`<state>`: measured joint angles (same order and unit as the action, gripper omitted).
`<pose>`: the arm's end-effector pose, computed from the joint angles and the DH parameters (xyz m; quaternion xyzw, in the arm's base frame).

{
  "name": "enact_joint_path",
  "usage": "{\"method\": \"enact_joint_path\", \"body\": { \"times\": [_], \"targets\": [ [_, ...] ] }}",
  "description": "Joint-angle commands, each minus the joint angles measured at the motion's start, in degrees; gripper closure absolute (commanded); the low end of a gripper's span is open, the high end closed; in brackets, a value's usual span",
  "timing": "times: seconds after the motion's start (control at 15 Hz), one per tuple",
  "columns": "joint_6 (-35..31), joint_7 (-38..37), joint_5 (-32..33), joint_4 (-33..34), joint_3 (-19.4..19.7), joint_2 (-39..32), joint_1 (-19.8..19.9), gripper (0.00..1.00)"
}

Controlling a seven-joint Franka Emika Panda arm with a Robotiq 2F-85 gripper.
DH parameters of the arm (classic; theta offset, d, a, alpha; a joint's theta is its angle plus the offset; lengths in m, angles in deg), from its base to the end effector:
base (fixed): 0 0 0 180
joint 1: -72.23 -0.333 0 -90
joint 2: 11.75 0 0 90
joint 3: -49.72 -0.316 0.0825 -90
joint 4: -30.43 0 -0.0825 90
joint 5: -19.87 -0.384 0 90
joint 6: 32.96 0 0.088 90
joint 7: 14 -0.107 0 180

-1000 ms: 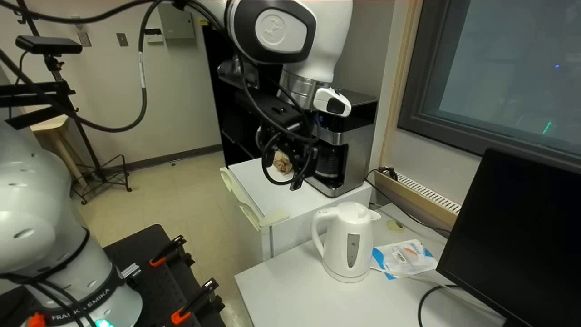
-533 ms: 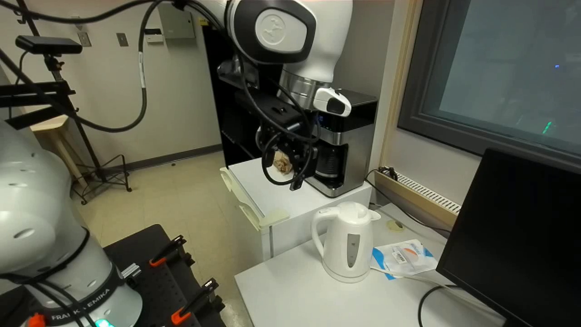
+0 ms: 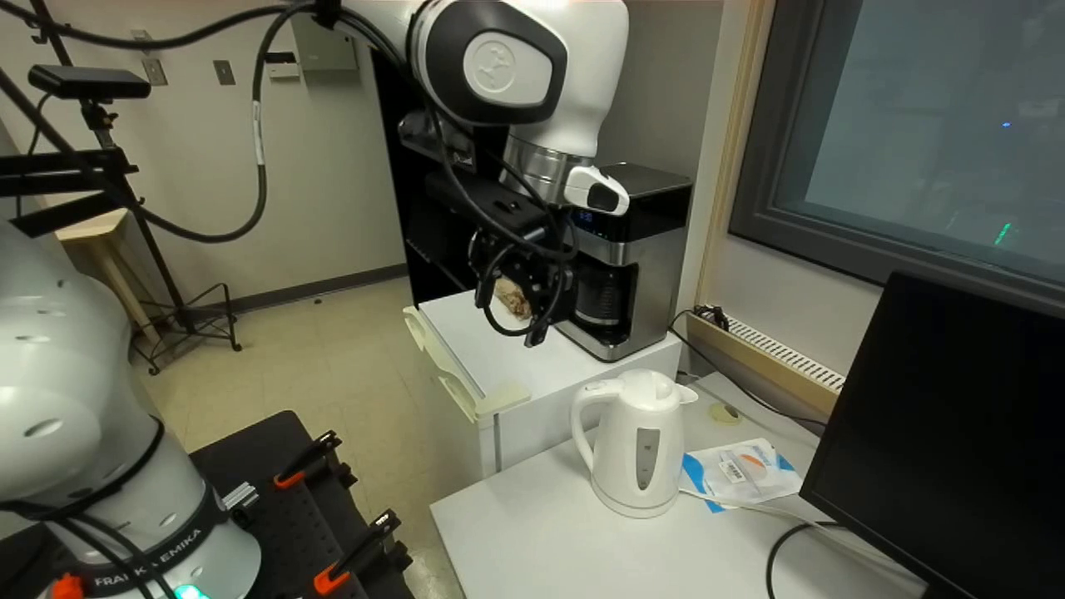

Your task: Press a button on the coffeemaker.

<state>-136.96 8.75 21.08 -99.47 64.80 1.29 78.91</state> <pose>0.4178 -0.1718 0.4320 -0.9929 -0.0189 0.0999 0.0613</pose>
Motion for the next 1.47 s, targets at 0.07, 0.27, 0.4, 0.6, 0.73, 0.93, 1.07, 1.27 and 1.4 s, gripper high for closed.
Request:
{"method": "enact_joint_path", "body": {
  "times": [0.07, 0.27, 0.4, 0.6, 0.73, 0.93, 1.07, 1.27, 1.4],
  "targets": [
    [-5.0, 3.9, -0.7, -3.3, -2.3, 1.5, -0.8, 0.0],
    [-12.3, 6.7, 1.2, -6.6, -3.7, 3.4, -1.5, 0.0],
    [-18.5, 8.3, 2.7, -9.6, -4.8, 4.4, -2.2, 0.0],
    [-27.8, 10.1, 4.4, -14.7, -6.4, 6.2, -3.8, 0.0],
    [-34.5, 10.8, 5.4, -18.1, -7.3, 7.2, -5.2, 0.0],
    [-45.7, 10.9, 7.5, -22.4, -8.5, 7.6, -6.8, 0.0],
    [-53.7, 10.1, 10.1, -24.8, -9.4, 7.2, -7.3, 0.12],
    [-66.0, 7.1, 18.4, -27.6, -12.2, 5.6, -4.6, 0.4],
    [-74.1, 2.8, 26.6, -28.7, -16.9, 4.5, 1.4, 0.56]
  ]
}}
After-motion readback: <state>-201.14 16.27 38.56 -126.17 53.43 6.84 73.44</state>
